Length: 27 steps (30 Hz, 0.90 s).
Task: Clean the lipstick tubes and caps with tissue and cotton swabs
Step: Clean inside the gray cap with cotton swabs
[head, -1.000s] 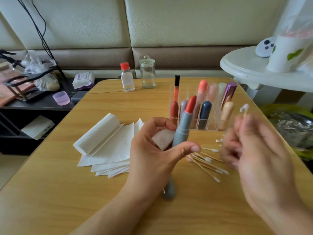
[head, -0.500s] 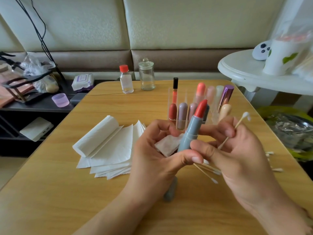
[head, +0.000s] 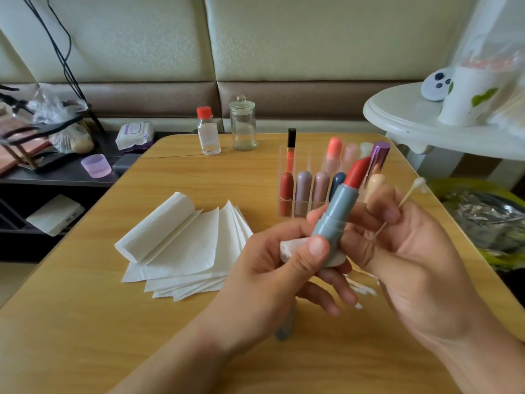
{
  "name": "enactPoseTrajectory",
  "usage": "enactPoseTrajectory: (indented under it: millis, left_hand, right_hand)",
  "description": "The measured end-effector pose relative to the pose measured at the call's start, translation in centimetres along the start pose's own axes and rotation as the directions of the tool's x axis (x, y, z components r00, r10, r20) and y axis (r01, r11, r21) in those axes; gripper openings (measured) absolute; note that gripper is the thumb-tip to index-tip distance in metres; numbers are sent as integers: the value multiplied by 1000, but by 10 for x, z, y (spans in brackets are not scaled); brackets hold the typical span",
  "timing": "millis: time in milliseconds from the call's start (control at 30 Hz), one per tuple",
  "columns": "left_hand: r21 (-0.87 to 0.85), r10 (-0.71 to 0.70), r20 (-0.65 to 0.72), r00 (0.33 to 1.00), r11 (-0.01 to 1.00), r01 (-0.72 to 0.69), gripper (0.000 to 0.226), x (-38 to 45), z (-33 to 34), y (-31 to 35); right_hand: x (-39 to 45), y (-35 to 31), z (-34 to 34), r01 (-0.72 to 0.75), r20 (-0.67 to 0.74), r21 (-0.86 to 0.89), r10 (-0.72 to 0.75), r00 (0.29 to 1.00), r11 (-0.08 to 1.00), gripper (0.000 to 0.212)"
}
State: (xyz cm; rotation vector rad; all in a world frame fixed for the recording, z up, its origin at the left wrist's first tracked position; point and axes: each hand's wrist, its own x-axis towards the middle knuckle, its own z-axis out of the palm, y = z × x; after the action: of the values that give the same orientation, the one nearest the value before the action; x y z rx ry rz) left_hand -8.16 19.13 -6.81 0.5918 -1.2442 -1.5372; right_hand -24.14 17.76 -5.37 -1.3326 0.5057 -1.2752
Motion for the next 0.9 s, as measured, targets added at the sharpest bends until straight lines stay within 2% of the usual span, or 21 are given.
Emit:
enactPoseTrajectory:
  millis: [67, 100, 167, 200, 300, 367, 533, 667, 733, 800, 900]
  left_hand:
    - [-21, 3, 9, 1000, 1000, -3, 41, 1, -1, 0]
    - [-38, 5, 3, 1000, 999, -5, 39, 1, -2, 0]
    - [-74, 14, -18, 1000, 997, -16, 37, 2, -3, 0]
    - [-85, 20, -33, 999, 996, -22, 37, 3, -4, -1]
    - [-70, 31, -85, 996, 997, -37, 27, 3, -7, -4]
    - [-48, 39, -112, 993, 998, -45, 19, 3, -7, -6]
    - [-39, 53, -117, 992, 998, -58, 21, 2, -10, -8]
    - [-24, 27, -135, 990, 999, -30, 25, 3, -11, -9]
    - [-6, 6, -154, 988, 1000, -7, 23, 4, -13, -10]
    - [7, -2, -140, 990, 1000, 3, 24, 4, -13, -10]
    - [-14, -15, -105, 994, 1000, 14, 28, 4, -11, -10]
  right_hand:
    - [0, 2, 2, 26, -34, -128, -31, 999, 991, 39]
    - [-1, 3, 2, 53, -74, -277, -77, 994, 960, 33]
    - [-4, 2, 2, 71, -125, -560, -169, 978, 825, 18]
    - [-5, 1, 3, 69, -119, -625, -182, 976, 777, 14]
    - [-11, 0, 4, 50, -58, -635, -112, 992, 771, 22]
    - [-12, -1, 3, 70, -30, -669, -122, 992, 740, 28]
    - [-10, 3, 3, 177, 80, -834, -202, 976, 523, 26]
    - [-10, 3, 4, 182, 141, -901, -131, 981, 394, 27]
    - [-13, 3, 7, 169, 135, -891, -111, 985, 421, 20]
    - [-14, 1, 9, 180, 112, -876, -175, 978, 447, 15]
    - [-13, 3, 8, 155, 98, -863, -142, 985, 481, 27]
